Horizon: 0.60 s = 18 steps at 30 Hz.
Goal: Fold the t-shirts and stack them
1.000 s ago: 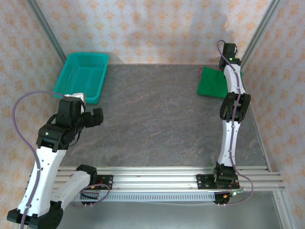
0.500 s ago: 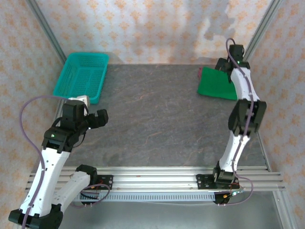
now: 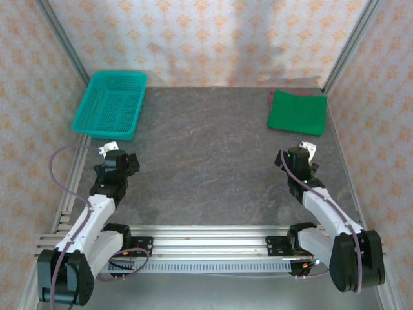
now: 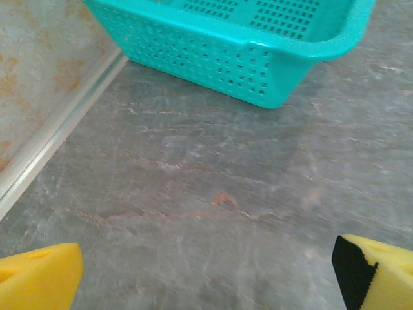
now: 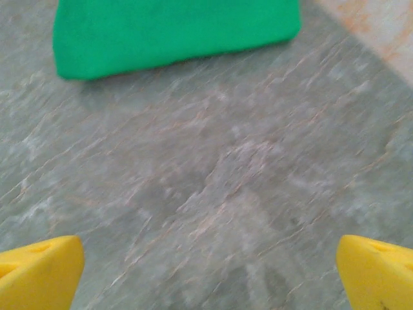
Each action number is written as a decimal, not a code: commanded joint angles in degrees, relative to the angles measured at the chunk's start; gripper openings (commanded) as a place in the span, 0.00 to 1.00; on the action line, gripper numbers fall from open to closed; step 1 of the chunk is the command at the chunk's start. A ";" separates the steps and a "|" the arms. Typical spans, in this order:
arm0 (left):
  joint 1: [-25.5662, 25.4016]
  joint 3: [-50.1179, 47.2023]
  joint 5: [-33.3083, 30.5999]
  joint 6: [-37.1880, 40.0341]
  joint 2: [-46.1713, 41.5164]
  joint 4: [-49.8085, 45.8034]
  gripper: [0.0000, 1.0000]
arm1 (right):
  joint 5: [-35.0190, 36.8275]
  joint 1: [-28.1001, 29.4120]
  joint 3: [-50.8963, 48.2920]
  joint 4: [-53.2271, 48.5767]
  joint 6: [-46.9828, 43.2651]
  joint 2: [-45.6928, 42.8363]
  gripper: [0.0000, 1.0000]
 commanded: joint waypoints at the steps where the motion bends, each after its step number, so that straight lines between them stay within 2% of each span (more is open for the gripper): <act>1: 1.81 -2.26 -3.53 4.49 3.36 21.24 1.00 | 7.27 0.01 -5.23 21.06 -4.75 0.12 0.99; 4: 2.71 -3.75 -3.56 4.21 9.73 30.38 1.00 | 10.83 0.01 -10.19 36.56 -6.92 6.81 0.99; 5: 2.88 -3.67 -2.86 4.28 12.60 32.51 1.00 | 8.78 -0.17 -10.68 39.75 -7.74 7.91 0.99; 8: 2.96 -3.72 3.74 3.46 20.08 40.42 1.00 | 6.56 -0.91 -8.71 51.14 -10.61 18.64 0.99; 10: 2.58 -2.79 5.88 3.85 24.36 43.43 1.00 | 5.58 -1.26 -5.59 52.19 -11.50 25.52 0.99; 12: 2.09 -0.51 6.11 4.94 28.60 43.82 1.00 | 4.49 -2.01 -3.52 58.25 -12.15 34.38 0.99; 13: 0.90 1.15 6.77 6.37 28.95 41.53 1.00 | 4.32 -2.50 -2.62 56.18 -11.30 34.51 1.00; 14: -0.10 0.67 8.68 8.55 31.58 44.87 1.00 | 2.21 -3.87 -1.38 47.53 -8.93 31.27 1.00; 15: -0.78 -0.78 8.10 10.12 35.53 52.85 1.00 | 0.76 -4.96 -1.66 48.21 -8.50 30.95 0.99; 16: -1.31 -1.58 7.82 10.44 35.82 54.36 1.00 | 0.83 -4.87 -2.82 54.23 -9.34 32.83 0.99; 17: -1.28 0.37 7.52 9.51 33.33 45.71 1.00 | 1.16 -4.66 -3.26 55.12 -9.52 33.24 0.99; 18: -1.29 -0.64 7.27 9.92 34.79 51.24 1.00 | 0.88 -4.65 -2.51 50.66 -9.01 31.53 0.99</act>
